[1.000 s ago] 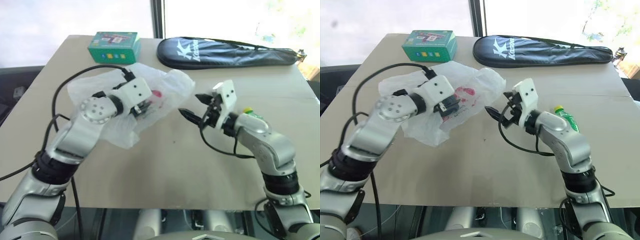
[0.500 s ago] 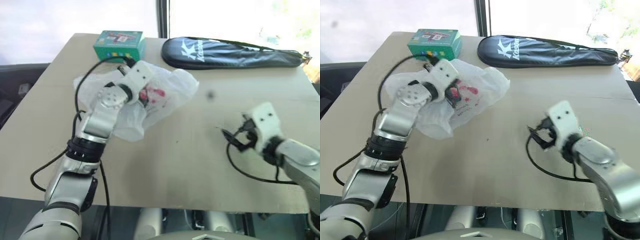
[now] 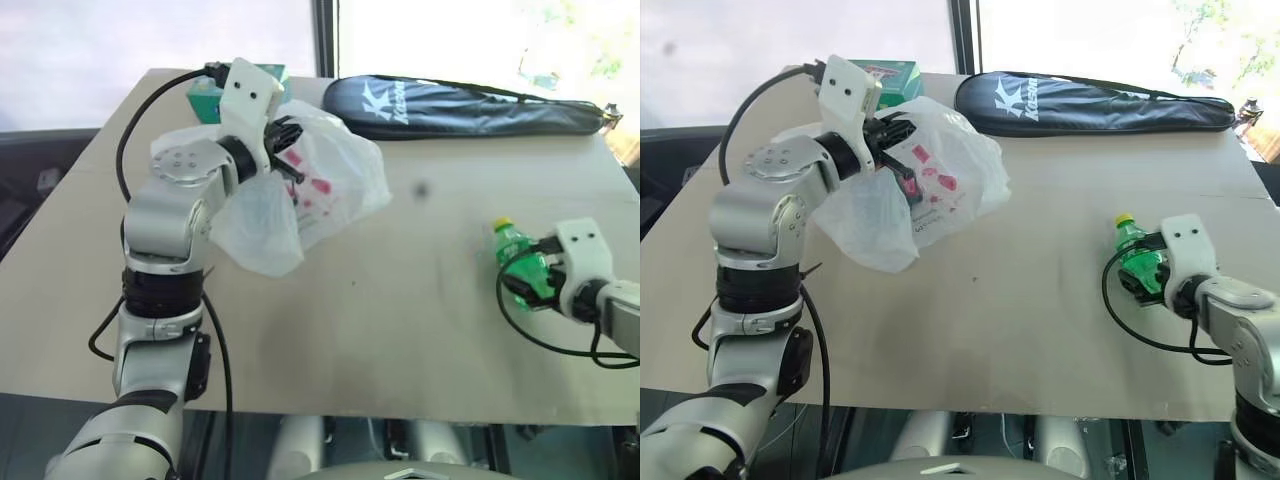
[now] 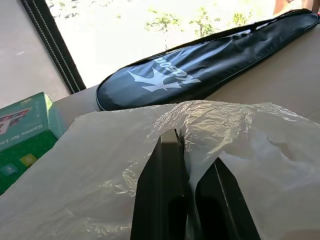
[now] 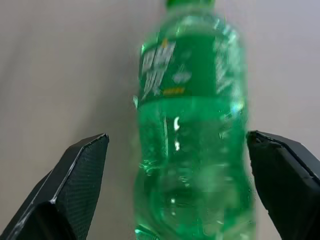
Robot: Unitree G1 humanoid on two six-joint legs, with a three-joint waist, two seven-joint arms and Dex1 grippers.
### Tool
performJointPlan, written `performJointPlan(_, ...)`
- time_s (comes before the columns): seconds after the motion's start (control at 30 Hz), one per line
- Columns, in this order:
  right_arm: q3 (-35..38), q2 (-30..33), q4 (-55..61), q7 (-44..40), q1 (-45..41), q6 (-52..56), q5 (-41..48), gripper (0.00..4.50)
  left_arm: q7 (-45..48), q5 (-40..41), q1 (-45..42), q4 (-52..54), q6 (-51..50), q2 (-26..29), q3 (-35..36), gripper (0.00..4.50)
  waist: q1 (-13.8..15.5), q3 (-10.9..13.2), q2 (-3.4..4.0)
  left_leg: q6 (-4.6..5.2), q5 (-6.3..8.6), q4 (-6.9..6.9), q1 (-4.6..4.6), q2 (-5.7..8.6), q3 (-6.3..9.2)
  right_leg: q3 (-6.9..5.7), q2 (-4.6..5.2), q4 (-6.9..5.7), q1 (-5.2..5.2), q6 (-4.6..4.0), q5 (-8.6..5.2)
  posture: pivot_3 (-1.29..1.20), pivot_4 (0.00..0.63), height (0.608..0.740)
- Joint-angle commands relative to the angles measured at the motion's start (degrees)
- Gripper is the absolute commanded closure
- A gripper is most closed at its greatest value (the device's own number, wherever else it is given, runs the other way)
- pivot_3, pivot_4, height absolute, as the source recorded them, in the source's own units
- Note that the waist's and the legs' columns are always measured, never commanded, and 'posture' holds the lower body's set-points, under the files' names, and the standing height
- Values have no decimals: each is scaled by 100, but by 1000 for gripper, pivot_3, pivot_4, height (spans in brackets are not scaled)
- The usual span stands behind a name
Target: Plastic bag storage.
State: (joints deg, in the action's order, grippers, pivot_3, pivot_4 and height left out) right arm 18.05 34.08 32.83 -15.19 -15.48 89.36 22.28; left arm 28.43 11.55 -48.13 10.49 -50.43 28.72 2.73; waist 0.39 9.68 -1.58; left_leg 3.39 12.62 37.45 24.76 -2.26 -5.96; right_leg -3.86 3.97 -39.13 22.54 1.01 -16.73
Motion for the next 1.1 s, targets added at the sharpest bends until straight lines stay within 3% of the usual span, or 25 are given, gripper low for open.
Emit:
performJointPlan(0.03, -142, -56, -933, -124, -216, -219, -41, 701, -185, 108, -60, 475, -175, -40, 130, 4500, -7, -1, -3, 0, 0, 0, -1, 0, 0, -1, 0, -1, -1, 0, 0, 0, 150, 740)
performJointPlan(0.1, -304, 176, -1075, -274, -318, -319, -35, 1487, -280, 152, 11, 636, -342, -65, 196, 4500, -41, -10, -16, 0, 0, 1, -4, -3, 0, 1, -1, 0, -5, 0, 0, 0, 150, 740)
performJointPlan(0.33, -685, 1206, -480, -1080, -37, -1051, 190, 1510, -560, 462, -28, 731, -919, -238, 512, 4500, -59, -5, -8, 0, 0, 2, -14, -2, 15, -12, 2, 5, -25, 2, 1, 0, 150, 740)
performJointPlan(0.43, -83, 1179, 515, -1904, -44, -550, 1292, 1510, -638, 661, -203, 595, -1166, -351, 722, 4500, -50, 2, 2, 0, 0, 0, -3, -1, 16, -12, 4, 15, -20, 3, 1, 0, 150, 740)
performJointPlan(0.53, 37, 401, 1182, -2161, -530, 178, 2317, 1510, -563, 787, -307, 501, -1220, -311, 679, 4500, -97, 4, 4, -1, 0, -4, -5, -6, 19, -12, -1, 18, -20, 2, 1, 0, 150, 740)
performJointPlan(0.63, -457, -738, 848, -1437, -1200, 313, 2392, 1510, -456, 929, -367, 439, -1271, -234, 653, 4500, -116, 4, 4, -2, -1, -1, -11, -7, 20, -12, -1, 12, -23, 2, 2, 0, 150, 740)
performJointPlan(0.77, -1642, -2243, -837, -395, -2461, -122, 1399, 1510, -215, 1136, -289, 562, -1379, 57, 650, 4500, -118, 6, 6, -2, -1, 8, -11, 2, 16, -10, 6, -10, -18, 3, 3, 0, 150, 740)
performJointPlan(0.87, -2248, -2483, -1810, -356, -2934, -794, 958, 1510, -209, 1252, -247, 656, -1493, 144, 676, 4500, -84, 6, 6, -2, -2, 9, 6, 8, 13, -8, 7, -33, 13, 1, 2, 0, 150, 740)
performJointPlan(0.97, -3017, -2819, -3315, -858, -3591, -1887, 535, 1510, -303, 1303, -183, 822, -1649, 195, 733, 4500, -100, 7, 4, -1, -2, 9, 11, 13, 5, -6, 4, -22, 14, 1, 2, 0, 150, 740)
performJointPlan(1.1, -3015, -3377, -5381, -984, -4388, -3314, 40, 1510, -442, 1438, -36, 1132, -1984, 192, 793, 4500, -135, 8, 2, 0, -2, 5, 9, 8, -1, 1, 3, -23, 18, 1, 2, 0, 150, 740)
